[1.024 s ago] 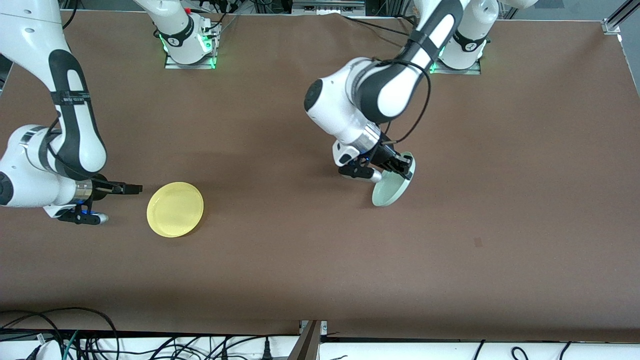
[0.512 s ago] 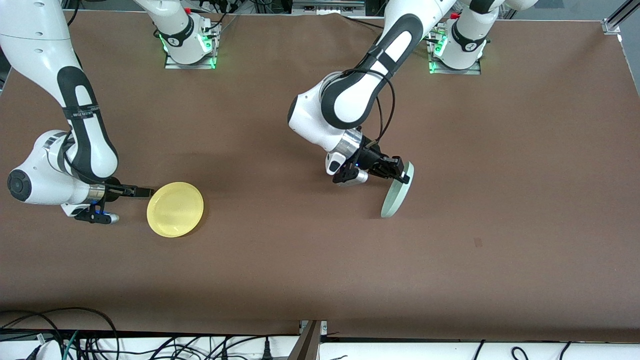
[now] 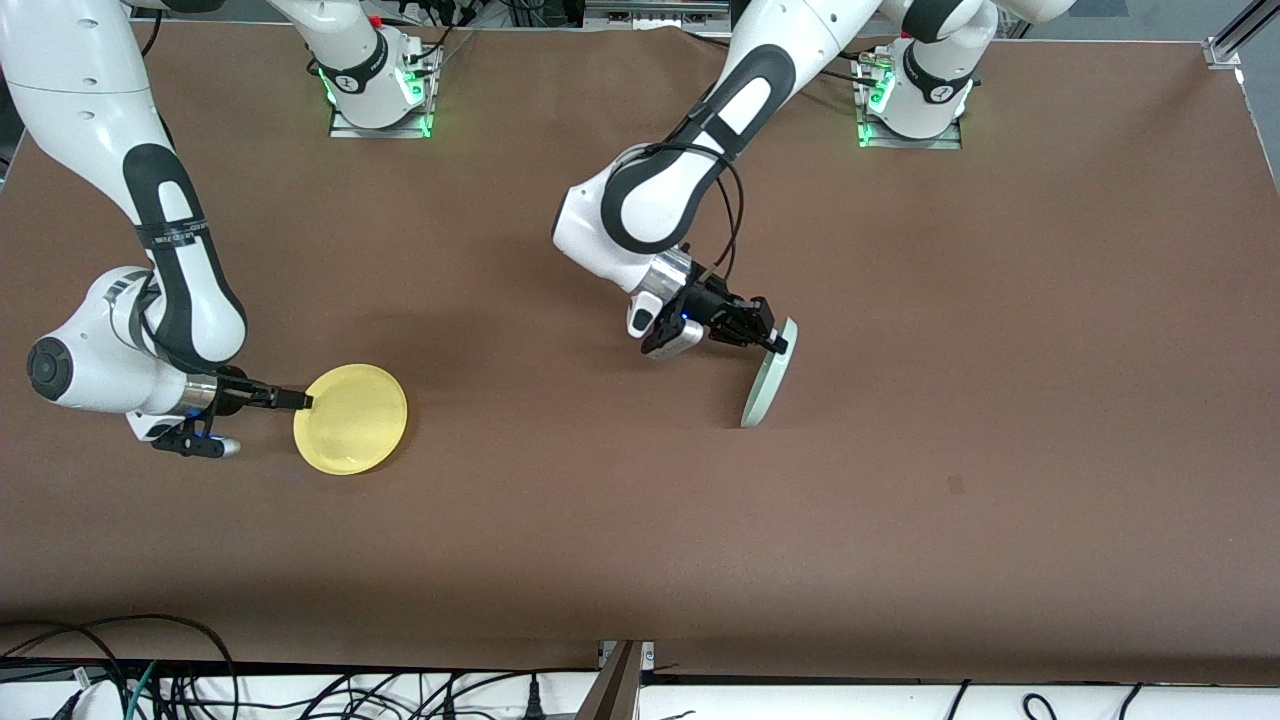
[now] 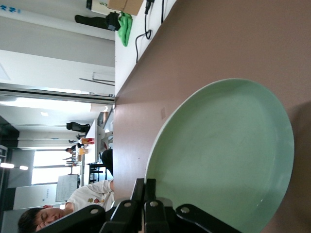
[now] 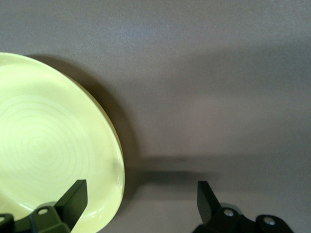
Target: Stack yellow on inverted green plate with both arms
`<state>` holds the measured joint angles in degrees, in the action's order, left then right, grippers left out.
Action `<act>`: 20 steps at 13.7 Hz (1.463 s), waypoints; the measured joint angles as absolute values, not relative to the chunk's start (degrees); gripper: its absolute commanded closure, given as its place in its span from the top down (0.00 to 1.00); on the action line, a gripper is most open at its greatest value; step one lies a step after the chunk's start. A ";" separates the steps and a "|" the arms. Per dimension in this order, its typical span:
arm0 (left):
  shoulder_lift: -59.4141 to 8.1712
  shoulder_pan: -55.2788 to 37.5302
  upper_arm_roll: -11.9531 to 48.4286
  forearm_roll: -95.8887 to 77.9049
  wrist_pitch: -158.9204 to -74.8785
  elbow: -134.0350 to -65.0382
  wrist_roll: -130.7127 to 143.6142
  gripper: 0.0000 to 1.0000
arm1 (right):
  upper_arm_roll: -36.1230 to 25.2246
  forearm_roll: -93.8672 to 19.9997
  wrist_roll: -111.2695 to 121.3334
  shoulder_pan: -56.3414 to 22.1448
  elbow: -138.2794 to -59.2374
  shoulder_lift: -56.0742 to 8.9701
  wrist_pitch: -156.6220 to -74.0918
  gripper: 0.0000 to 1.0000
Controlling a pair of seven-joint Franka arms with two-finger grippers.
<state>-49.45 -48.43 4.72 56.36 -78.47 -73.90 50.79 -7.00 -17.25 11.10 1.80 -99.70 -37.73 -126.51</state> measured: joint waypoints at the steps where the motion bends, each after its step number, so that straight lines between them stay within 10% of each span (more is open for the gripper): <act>1: -49.94 -49.32 4.39 56.69 -77.77 -73.87 51.98 0.00 | -6.97 -17.27 11.11 1.79 -99.70 -37.94 -127.17 0.97; 8: -52.49 -50.96 4.20 57.37 -77.97 -68.76 53.38 0.04 | -5.49 -17.39 11.21 1.68 -99.70 -38.82 -129.79 0.33; 11: -52.75 -50.96 4.33 56.46 -80.30 -67.52 53.40 0.88 | -5.50 -17.40 11.21 1.69 -99.64 -38.82 -129.86 0.18; 12: -52.82 -51.01 4.40 55.59 -81.75 -67.21 53.49 1.00 | -5.50 -17.41 11.21 1.69 -99.64 -38.82 -129.86 0.11; 20: -53.11 -49.84 4.26 40.75 -96.91 -62.37 56.01 1.00 | -5.45 -17.75 11.64 1.73 -97.69 -38.06 -126.32 0.00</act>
